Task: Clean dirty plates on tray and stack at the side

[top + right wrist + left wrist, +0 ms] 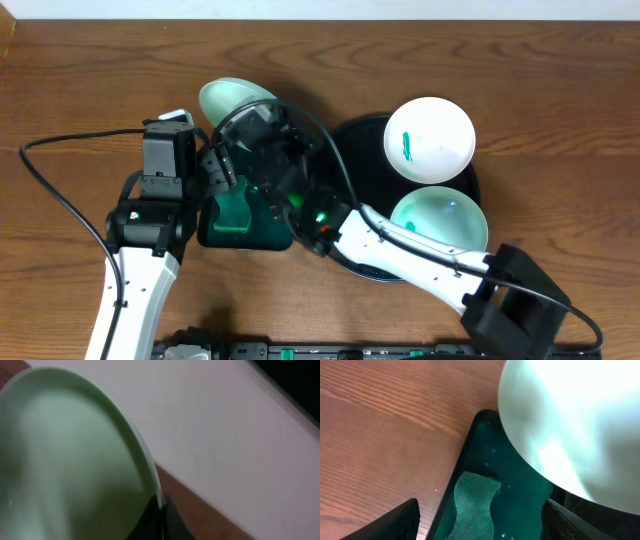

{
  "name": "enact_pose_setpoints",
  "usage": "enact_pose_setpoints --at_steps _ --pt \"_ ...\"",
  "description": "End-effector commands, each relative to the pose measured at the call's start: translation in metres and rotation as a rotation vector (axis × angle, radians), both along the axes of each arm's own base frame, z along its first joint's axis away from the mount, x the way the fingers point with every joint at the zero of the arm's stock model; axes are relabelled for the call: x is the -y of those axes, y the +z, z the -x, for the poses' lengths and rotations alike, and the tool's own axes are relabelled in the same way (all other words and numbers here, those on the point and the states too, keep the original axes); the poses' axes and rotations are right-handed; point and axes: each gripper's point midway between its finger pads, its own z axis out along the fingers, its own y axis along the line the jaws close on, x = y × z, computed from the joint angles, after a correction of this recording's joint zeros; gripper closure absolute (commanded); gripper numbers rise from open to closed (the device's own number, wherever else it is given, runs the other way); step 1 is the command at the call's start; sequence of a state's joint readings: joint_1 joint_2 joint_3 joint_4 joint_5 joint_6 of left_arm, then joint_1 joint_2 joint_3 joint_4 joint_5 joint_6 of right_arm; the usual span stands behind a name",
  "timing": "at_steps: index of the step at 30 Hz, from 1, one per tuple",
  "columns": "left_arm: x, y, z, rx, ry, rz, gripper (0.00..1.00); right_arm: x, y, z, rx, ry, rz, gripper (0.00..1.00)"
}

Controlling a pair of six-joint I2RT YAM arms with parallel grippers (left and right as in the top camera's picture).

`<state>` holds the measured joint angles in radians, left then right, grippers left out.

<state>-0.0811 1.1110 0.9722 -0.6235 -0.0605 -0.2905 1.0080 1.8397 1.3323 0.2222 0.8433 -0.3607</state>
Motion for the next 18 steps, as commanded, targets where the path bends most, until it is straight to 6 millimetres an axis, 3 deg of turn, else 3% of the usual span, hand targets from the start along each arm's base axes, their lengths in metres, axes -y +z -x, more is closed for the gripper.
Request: enact_pose_setpoints --at_steps 1,5,8,11,15,18 --pt "-0.004 0.009 -0.004 0.02 0.016 -0.016 0.22 0.019 -0.012 -0.013 -0.085 -0.089 -0.191 0.99" --pt "-0.004 0.009 -0.004 0.02 0.016 -0.016 0.22 0.031 -0.053 -0.014 -0.281 -0.114 -0.304 0.99" --pt "-0.004 0.009 -0.004 0.02 0.016 -0.016 0.22 0.042 -0.063 -0.017 -0.326 -0.167 -0.366 0.99" --pt "-0.004 0.009 -0.004 0.02 0.016 -0.016 0.22 0.044 -0.06 -0.018 -0.326 -0.181 -0.406 0.99" --pt "-0.004 0.009 -0.004 0.02 0.016 -0.016 0.22 0.048 -0.04 -0.018 -0.298 -0.171 -0.441 0.99" --pt "-0.004 0.009 -0.004 0.02 0.016 -0.016 0.22 0.06 -0.025 -0.023 -0.278 -0.188 -0.467 0.99"
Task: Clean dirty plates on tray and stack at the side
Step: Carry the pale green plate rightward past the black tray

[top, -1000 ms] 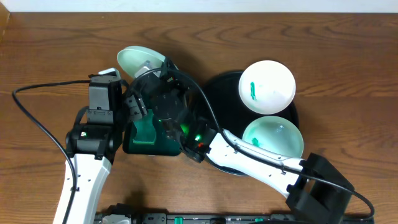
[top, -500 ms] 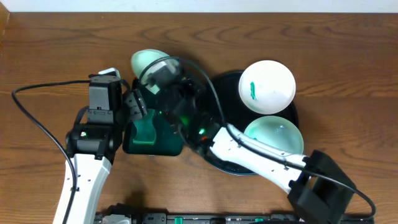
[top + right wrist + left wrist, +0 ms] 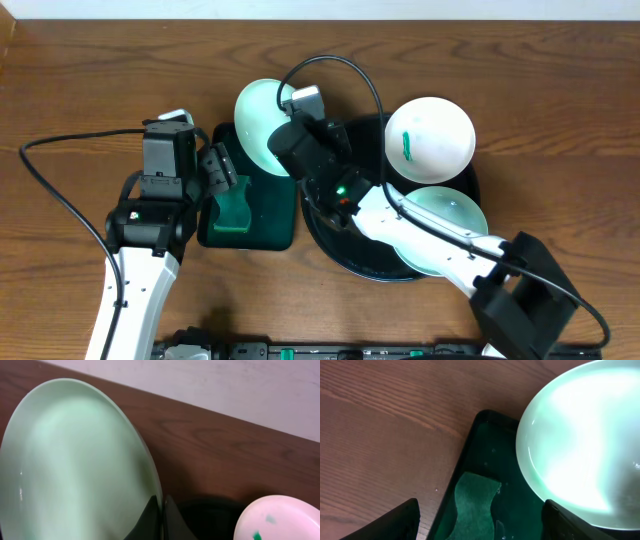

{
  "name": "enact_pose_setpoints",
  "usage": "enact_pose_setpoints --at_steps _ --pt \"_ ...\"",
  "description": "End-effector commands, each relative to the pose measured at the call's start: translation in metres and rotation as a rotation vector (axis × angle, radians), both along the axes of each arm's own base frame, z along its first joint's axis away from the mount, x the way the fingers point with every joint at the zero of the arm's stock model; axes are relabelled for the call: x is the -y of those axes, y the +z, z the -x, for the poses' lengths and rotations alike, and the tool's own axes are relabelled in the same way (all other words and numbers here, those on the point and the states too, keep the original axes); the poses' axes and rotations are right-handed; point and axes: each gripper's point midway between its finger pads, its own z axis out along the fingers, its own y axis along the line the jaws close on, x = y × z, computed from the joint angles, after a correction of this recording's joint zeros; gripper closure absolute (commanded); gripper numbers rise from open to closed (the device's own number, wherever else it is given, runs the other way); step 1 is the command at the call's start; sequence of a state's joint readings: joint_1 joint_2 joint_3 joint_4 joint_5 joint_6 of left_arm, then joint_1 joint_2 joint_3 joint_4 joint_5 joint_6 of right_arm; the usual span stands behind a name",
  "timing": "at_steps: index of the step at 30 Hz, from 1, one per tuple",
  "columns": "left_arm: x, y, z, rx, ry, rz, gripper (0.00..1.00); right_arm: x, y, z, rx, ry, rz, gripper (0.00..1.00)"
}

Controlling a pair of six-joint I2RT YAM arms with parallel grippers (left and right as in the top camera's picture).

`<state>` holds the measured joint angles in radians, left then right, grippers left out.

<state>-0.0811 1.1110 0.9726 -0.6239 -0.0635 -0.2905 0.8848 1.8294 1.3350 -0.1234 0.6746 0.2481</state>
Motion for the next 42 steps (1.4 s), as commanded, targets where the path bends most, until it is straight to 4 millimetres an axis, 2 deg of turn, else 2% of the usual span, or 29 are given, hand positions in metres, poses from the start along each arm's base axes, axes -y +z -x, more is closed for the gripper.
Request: enact_pose_setpoints --at_steps 1,10,16,20,26,29,35,36,37,42 --pt "-0.004 0.009 -0.004 0.02 0.014 -0.014 0.22 0.019 0.043 -0.007 0.053 -0.057 -0.114 0.99" --pt "-0.004 0.009 -0.004 0.02 0.014 -0.014 0.22 0.068 0.076 -0.012 0.011 -0.091 -0.206 0.99" --pt "-0.004 0.009 -0.004 0.02 0.014 -0.014 0.22 0.125 0.087 -0.018 -0.026 -0.206 -0.256 0.99" --pt "-0.004 0.009 -0.004 0.02 0.014 -0.014 0.22 0.153 0.081 -0.023 -0.087 -0.219 -0.28 0.99" --pt "-0.004 0.009 -0.004 0.02 0.014 -0.014 0.22 0.193 0.063 -0.03 -0.197 -0.242 -0.326 0.99" --pt "-0.004 0.009 -0.004 0.02 0.014 -0.014 0.22 0.219 0.057 -0.034 -0.23 -0.279 -0.354 0.99" --pt "-0.004 0.009 -0.004 0.02 0.014 -0.014 0.22 0.281 0.043 -0.034 -0.294 -0.395 -0.395 0.99" --pt "-0.004 0.009 -0.004 0.02 0.014 -0.014 0.22 0.293 0.04 -0.031 -0.309 -0.424 -0.397 0.99" --pt "-0.004 0.009 -0.004 0.02 0.014 -0.014 0.22 0.314 0.034 -0.027 -0.33 -0.476 -0.397 0.99" --pt "-0.004 0.009 -0.004 0.02 0.014 -0.014 0.22 0.377 0.022 -0.009 -0.375 -0.64 -0.408 0.99"
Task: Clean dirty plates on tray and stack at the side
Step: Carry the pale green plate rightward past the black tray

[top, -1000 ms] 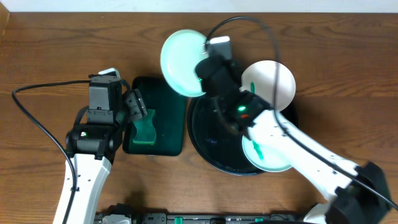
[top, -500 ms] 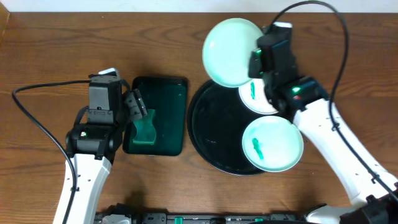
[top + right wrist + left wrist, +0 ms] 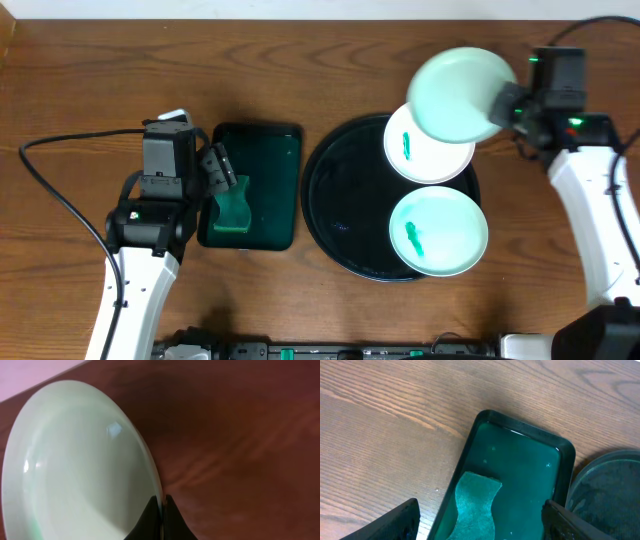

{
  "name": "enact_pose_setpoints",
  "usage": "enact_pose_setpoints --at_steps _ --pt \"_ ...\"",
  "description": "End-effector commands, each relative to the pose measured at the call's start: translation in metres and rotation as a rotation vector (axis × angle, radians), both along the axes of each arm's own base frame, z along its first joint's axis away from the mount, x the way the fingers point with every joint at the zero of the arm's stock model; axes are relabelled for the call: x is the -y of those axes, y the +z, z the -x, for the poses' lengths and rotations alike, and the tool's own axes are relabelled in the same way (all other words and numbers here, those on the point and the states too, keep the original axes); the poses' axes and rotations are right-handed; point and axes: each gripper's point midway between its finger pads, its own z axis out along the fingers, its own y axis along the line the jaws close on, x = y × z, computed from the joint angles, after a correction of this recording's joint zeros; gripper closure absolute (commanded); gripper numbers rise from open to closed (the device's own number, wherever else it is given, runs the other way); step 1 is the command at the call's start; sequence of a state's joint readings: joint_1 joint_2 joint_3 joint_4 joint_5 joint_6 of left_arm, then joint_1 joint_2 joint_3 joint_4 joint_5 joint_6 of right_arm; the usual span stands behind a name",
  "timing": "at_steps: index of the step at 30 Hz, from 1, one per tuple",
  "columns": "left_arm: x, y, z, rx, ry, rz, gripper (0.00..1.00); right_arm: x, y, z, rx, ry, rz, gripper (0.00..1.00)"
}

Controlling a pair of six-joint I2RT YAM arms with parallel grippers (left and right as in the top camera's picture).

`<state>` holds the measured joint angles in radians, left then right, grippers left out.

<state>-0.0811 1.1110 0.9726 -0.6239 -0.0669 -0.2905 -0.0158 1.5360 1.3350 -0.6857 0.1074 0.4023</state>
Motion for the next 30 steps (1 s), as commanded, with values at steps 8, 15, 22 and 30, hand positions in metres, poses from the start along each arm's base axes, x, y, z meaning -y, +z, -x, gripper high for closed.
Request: enact_pose_setpoints --at_steps 8,15,22,30 --pt "-0.003 0.009 -0.004 0.02 0.012 -0.012 0.22 0.119 -0.003 0.043 -0.056 -0.312 -0.033 0.99" --pt "-0.003 0.009 -0.004 0.02 0.012 -0.012 0.22 0.165 -0.016 0.077 -0.119 -0.453 -0.053 0.99" --pt "-0.003 0.009 -0.004 0.019 0.012 -0.012 0.22 0.183 -0.052 0.107 -0.19 -0.548 -0.078 0.99" --pt "-0.003 0.009 -0.004 0.02 0.012 -0.012 0.22 0.176 -0.103 0.121 -0.216 -0.584 -0.108 0.99"
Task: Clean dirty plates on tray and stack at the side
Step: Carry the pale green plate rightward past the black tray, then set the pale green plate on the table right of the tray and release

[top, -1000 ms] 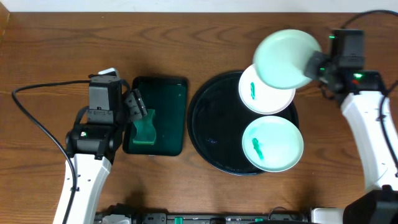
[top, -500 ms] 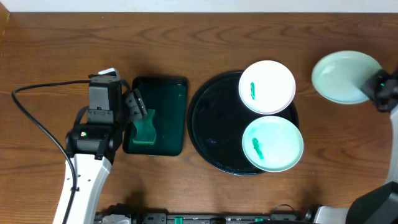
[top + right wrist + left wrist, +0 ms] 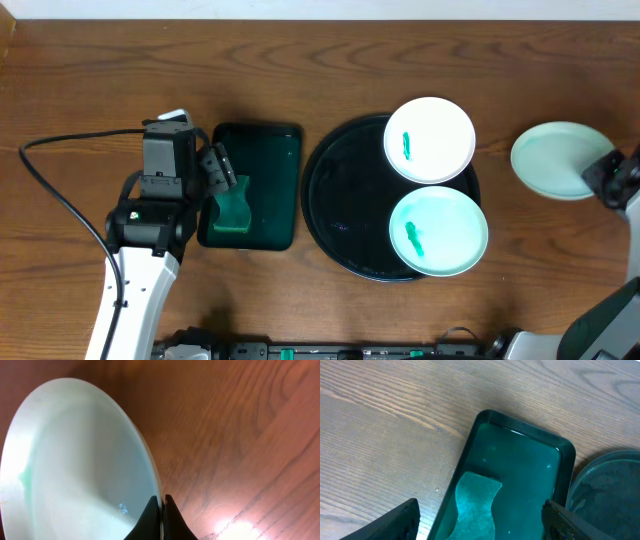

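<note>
A pale green plate (image 3: 558, 160) (image 3: 75, 465) sits at the table's far right, with my right gripper (image 3: 603, 172) (image 3: 162, 510) shut on its rim. On the round black tray (image 3: 350, 215) lie a white plate (image 3: 430, 140) and a mint plate (image 3: 438, 232), each with a green smear. A green sponge (image 3: 233, 211) (image 3: 472, 505) lies in the dark green water basin (image 3: 262, 150) (image 3: 520, 460). My left gripper (image 3: 215, 172) (image 3: 480, 525) hangs open over the sponge, its dark fingers (image 3: 395, 522) wide apart.
The left arm's black cable (image 3: 50, 180) loops over the table at the left. Bare wood lies between the tray and the pale green plate.
My right gripper has carried the pale green plate from above the tray's back right edge to the table's far right, low over the wood. The left arm has not moved.
The right gripper held the pale green plate on edge over the basin beside the left gripper, then slightly further back and right. Later the plate was above the tray's far right. Now it is beside the tray on the right.
</note>
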{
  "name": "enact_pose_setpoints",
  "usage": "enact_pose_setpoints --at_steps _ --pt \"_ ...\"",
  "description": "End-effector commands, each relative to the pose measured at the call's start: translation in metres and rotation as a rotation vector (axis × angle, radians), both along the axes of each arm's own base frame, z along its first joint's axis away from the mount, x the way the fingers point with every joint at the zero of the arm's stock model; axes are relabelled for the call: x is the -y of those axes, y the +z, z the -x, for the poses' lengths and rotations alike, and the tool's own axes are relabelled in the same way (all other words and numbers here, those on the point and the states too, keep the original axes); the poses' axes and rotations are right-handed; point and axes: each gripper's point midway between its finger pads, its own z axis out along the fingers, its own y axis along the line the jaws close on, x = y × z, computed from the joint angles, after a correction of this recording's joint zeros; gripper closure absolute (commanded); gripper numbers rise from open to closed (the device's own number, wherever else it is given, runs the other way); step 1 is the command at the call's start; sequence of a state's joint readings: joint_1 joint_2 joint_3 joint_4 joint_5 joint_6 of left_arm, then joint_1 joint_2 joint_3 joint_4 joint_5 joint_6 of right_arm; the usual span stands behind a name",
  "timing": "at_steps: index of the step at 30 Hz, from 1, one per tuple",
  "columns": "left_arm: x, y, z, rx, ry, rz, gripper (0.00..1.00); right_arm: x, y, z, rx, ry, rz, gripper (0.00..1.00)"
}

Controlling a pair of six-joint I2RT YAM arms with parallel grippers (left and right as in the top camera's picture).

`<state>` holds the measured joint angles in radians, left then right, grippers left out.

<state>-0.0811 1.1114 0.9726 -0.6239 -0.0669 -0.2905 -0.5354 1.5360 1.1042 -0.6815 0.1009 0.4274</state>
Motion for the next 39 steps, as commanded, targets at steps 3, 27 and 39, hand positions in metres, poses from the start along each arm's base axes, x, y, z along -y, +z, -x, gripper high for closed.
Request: enact_pose_setpoints --at_steps 3,27,39 --pt "-0.003 0.009 -0.004 0.02 0.012 -0.012 0.22 -0.006 -0.031 0.012 0.022 -0.087 -0.052 0.99" --pt "-0.003 0.008 -0.004 0.016 0.012 -0.012 0.22 -0.048 -0.068 0.009 0.043 0.009 -0.144 0.99" --pt "-0.003 0.008 -0.004 0.016 0.012 -0.012 0.22 -0.051 -0.073 0.013 0.03 0.01 -0.149 0.99"
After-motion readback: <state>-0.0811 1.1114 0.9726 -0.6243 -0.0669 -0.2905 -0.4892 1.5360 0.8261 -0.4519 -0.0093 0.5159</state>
